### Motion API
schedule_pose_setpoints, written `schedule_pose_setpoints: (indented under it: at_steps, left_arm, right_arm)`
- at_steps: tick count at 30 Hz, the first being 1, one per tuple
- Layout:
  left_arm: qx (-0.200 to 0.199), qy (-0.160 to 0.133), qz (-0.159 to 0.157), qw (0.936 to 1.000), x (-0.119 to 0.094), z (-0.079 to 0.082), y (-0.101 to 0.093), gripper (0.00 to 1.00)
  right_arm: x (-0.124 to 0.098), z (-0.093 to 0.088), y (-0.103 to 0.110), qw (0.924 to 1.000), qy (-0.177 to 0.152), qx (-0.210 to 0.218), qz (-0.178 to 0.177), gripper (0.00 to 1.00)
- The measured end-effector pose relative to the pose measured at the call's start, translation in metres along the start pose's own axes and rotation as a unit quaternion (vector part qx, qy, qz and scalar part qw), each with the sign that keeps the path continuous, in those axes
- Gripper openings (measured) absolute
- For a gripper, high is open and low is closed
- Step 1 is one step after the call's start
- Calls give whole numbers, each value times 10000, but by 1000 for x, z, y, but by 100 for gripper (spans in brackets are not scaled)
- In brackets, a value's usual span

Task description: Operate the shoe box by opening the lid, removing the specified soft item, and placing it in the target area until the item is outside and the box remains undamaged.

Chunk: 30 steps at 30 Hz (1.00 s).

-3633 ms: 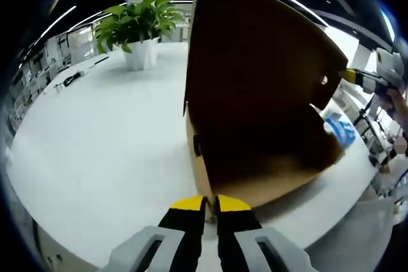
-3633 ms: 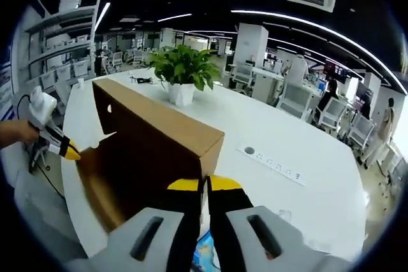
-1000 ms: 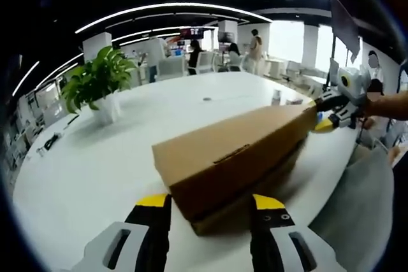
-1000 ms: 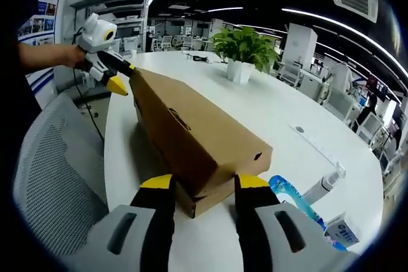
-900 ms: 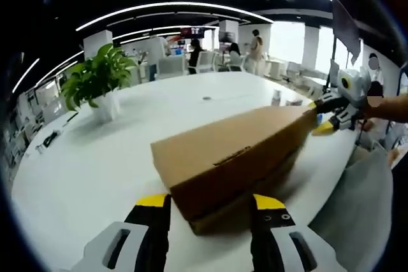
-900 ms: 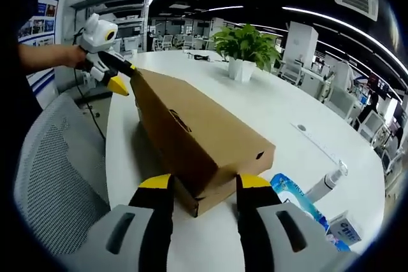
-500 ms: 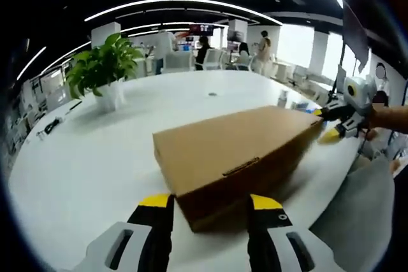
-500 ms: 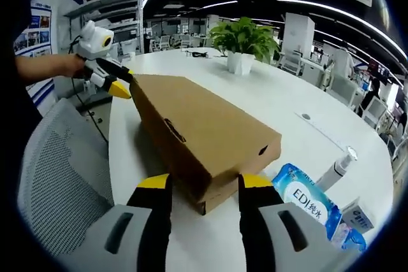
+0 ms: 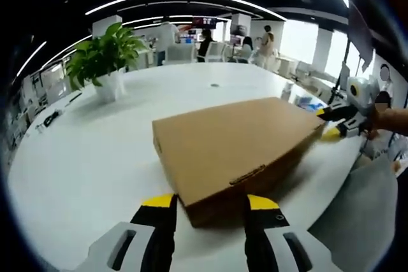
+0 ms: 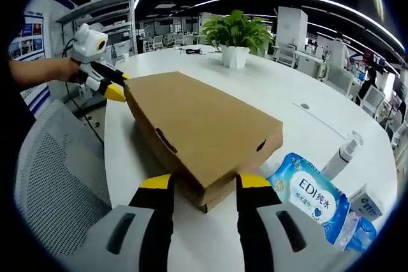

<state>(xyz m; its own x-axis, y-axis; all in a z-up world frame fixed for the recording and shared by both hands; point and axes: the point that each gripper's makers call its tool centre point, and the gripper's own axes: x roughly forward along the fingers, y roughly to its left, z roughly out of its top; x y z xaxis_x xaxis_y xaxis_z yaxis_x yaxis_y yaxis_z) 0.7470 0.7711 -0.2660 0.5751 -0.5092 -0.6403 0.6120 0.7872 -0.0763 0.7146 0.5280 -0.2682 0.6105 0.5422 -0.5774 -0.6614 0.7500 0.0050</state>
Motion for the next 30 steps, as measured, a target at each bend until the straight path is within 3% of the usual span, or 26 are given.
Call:
schedule_pose_setpoints:
  at_steps: [13, 19, 30]
  left_arm:
    - [-99, 93, -33, 9999, 9, -7, -1, 42]
    - [-118, 137, -88, 9998, 14, -9, 1, 42]
    - [-4, 193, -159, 9997, 22, -2, 6, 42]
  right_arm:
    - [5, -8, 0, 9999, 80, -15, -71, 34]
    - [8, -13, 0, 9997, 67, 174, -130, 33]
    - [12, -12, -4, 9993, 0, 300, -222, 32]
